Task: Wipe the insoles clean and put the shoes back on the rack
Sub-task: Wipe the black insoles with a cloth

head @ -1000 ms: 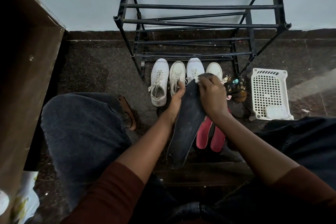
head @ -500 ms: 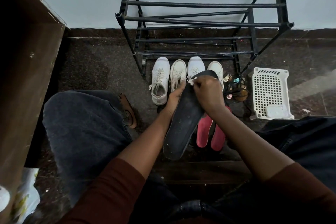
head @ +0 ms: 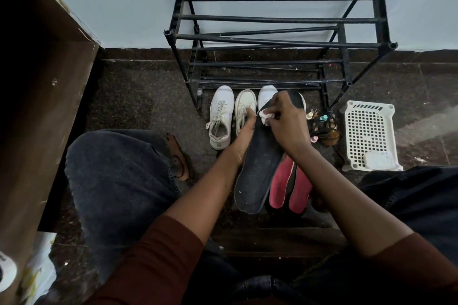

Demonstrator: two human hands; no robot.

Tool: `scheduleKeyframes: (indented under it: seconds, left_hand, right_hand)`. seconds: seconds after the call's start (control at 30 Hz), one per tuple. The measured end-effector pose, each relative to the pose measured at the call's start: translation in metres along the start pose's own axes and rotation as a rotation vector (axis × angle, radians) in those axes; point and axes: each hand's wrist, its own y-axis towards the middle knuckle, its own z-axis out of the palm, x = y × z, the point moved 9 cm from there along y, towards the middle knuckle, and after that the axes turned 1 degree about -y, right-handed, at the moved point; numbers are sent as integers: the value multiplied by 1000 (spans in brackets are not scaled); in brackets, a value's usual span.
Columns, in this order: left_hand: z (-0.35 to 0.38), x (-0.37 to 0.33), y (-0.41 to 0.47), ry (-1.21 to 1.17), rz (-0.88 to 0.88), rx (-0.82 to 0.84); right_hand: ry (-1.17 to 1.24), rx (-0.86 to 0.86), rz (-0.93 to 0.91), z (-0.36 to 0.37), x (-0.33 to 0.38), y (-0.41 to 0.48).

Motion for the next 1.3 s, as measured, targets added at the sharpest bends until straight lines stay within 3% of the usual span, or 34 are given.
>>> scheduleKeyframes:
  seconds: [0.2,0.33,0.43,0.53,0.77,0.87,1.1,1.3]
  left_hand:
    - [0,-14,-1,-27,80,-17]
    - [17,-13,-10,-89,100,144]
    - [14,-9,-12,-36,105,147]
    - [10,-13,-7,-15,96,86]
    - [-17,-41,8,115,179,-130]
    - [-17,-46,12,181,175,-144]
    - [27,-16,-8,-60,118,189]
    - [12,-9,-3,-150,125,145]
  right_hand:
    - [-44,96,-100,10,16,-14]
    - [-49,7,-59,-4,15,-1]
    - [-9,-69,-19,-13,13,8]
    - [-41,-95,-37,-14,18,10]
    - [59,139,-76,6,24,-16]
    - [63,179,-95,12,24,-30]
    - [-28,-83,-31,-23,10,9]
    - [-19,40,-52,-11,19,-8]
